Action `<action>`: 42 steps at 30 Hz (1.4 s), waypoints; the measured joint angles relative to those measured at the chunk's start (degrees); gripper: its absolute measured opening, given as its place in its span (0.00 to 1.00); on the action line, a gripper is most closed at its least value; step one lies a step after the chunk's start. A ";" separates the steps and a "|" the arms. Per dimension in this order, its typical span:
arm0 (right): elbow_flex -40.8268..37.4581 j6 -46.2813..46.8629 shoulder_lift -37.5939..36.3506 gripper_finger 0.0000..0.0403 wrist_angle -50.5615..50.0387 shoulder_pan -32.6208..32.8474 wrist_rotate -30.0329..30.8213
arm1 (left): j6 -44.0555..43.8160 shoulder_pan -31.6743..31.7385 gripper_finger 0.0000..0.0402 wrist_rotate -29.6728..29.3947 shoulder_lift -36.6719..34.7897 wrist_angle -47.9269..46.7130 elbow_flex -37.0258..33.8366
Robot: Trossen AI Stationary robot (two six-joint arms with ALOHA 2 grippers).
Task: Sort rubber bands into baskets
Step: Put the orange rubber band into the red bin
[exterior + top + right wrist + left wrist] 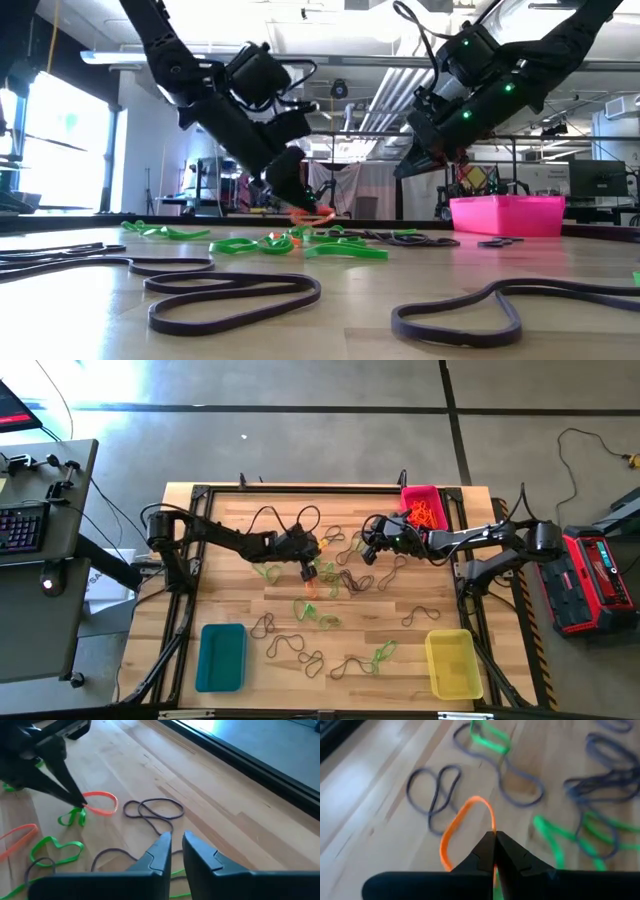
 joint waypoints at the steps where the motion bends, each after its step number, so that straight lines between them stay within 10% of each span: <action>1: 0.00 0.00 0.00 0.10 0.00 0.00 0.00 | -0.15 -0.43 0.00 0.00 -0.03 0.20 0.31; 22: 0.02 -12.22 -0.02 0.24 6.28 5.69 -12.00 | -13.91 0.24 0.00 17.34 -7.77 6.82 1.30; 32: 0.02 -29.59 -0.02 0.35 15.13 14.50 1.45 | -19.41 -0.09 0.00 21.19 -7.72 9.96 1.30; 42: 0.02 -33.68 -0.02 0.28 17.20 16.29 2.08 | -19.91 -0.09 0.00 24.41 -7.69 13.76 1.28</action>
